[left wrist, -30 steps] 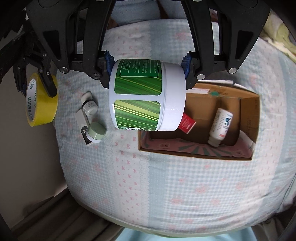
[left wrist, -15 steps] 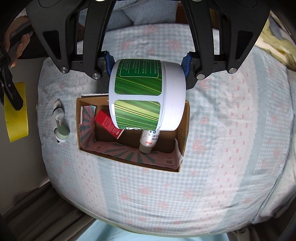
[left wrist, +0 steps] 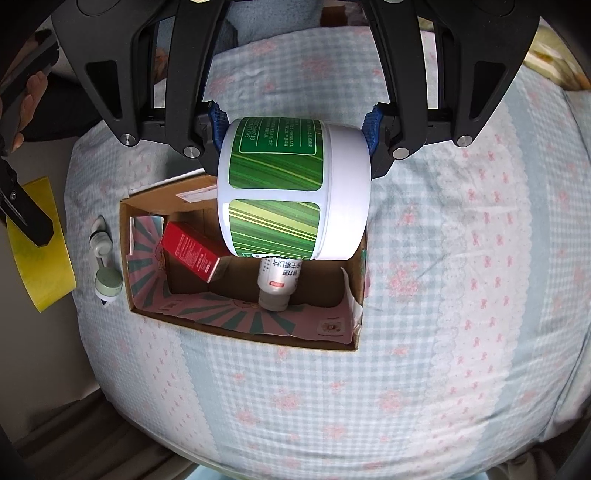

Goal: Organize rigid objects
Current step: 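Carry the green-label jar and yellow tape roll over the cardboard box, then open both grippers to drop the jar and tape into the box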

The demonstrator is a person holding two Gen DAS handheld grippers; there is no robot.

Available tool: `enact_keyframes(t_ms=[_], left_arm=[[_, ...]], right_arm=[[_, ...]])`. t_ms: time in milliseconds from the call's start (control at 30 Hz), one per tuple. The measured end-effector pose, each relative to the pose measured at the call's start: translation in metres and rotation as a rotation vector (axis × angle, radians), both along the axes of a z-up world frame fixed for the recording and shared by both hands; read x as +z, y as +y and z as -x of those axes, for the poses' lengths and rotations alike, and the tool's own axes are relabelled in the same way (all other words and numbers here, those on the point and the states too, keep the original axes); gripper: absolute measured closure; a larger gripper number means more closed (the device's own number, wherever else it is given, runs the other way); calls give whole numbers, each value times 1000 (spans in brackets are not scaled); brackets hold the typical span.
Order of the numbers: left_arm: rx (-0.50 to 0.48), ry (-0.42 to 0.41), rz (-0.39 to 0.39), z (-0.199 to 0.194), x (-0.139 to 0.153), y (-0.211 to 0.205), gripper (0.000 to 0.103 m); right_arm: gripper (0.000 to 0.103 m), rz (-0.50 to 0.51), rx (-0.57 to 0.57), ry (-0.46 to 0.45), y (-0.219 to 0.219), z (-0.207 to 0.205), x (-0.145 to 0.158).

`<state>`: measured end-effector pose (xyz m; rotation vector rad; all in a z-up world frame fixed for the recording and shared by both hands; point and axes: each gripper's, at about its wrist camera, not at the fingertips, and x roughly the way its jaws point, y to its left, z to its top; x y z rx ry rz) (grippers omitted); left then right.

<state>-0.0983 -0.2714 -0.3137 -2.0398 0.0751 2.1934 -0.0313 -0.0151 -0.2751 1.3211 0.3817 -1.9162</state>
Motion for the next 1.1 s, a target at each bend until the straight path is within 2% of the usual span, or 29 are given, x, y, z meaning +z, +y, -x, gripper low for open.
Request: enact_keyframes(t_ms=[133, 267, 433, 667, 833, 867, 900, 933, 967, 1033, 1100], left_arm=[[-44, -26, 18, 12, -27, 4, 51], [-101, -47, 43, 20, -54, 12, 51], [-156, -51, 80, 22, -77, 17, 51], [-208, -45, 119, 12, -97, 22, 51], [-196, -42, 115, 11, -102, 23, 50], [-192, -36, 107, 10, -101, 23, 43], [-190, -36, 76, 10, -97, 23, 30], [-188, -37, 41, 9, -94, 24, 21], [-188, -35, 32, 9, -91, 27, 0], [-196, -26, 61, 9, -87, 33, 0], [-193, -21, 47, 10, -83, 34, 0]], right_arm=[[6, -48, -31, -67, -19, 18, -30], [6, -104, -62, -162, -32, 37, -73], [6, -173, -98, -232, -40, 55, -120], [6, -172, -154, -302, -44, 72, -145], [6, -194, -184, -358, -42, 80, -158], [6, -208, -194, -352, -42, 80, -160], [6, -218, -200, -350, -42, 81, -161], [5, -230, -207, -349, -41, 82, -163], [5, -247, -219, -353, -39, 82, -164], [0, -239, -247, -364, -33, 85, -162], [0, -194, -284, -331, -26, 86, -154]])
